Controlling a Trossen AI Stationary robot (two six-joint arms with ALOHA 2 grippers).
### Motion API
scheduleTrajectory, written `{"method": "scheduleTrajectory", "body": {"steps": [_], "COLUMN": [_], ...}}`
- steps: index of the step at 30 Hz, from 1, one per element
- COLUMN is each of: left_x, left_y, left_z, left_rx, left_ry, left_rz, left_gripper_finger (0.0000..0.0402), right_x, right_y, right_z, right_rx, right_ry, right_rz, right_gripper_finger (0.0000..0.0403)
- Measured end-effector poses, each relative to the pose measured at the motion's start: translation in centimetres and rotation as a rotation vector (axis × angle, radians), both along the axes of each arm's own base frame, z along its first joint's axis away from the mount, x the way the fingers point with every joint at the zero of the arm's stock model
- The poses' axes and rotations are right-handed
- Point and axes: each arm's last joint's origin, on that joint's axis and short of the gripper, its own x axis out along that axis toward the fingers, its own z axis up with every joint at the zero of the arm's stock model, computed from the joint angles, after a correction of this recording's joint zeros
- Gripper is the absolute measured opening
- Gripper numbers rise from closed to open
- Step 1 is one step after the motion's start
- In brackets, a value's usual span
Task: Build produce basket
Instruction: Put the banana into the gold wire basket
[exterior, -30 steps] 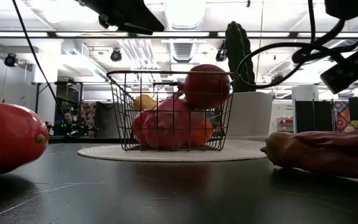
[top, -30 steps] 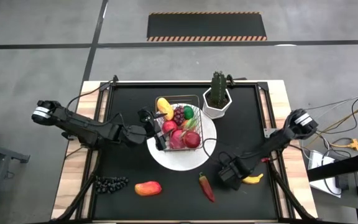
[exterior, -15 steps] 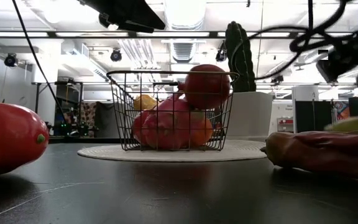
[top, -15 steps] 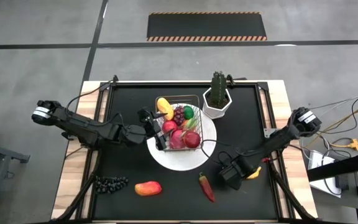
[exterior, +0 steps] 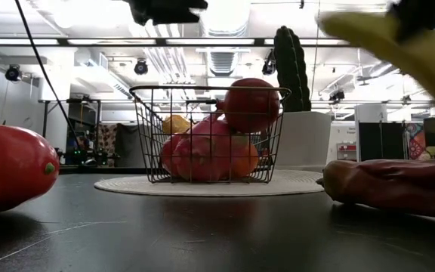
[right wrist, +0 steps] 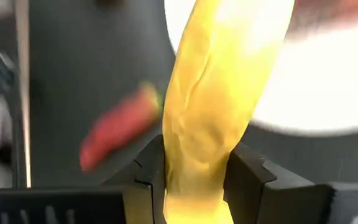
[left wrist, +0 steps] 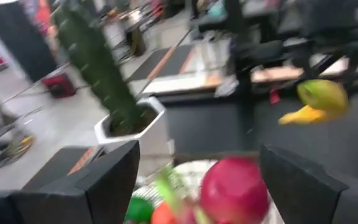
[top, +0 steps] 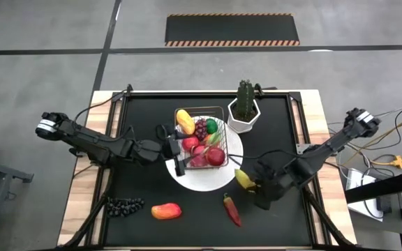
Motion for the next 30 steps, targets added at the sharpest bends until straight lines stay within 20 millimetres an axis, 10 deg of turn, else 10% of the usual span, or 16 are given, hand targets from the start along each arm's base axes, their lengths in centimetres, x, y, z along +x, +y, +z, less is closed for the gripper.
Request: {"method": "scheduleTrajectory", "body": {"steps": [15,30], "left_x": [2.5,7.6], "left_y": [-1.8,-3.9], "left_z": [-0.1,-4.2], "left_rx": [-0.087,-0.157], "left_ry": [-0.190,-0.295], "left_rz": [-0.401,-0.612], "left_gripper_finger": [0.0305,0.0304], "right_x": [3.0,5.0], "right_y": [1.4,0.1], "right_z": [2.2,2.1], "right_rx": [-0.312,-0.314], "right_ry": [-0.902,-0.972], "right_rz": [0.225,0.124], "right_gripper_finger": [0.0108,0.0108]}}
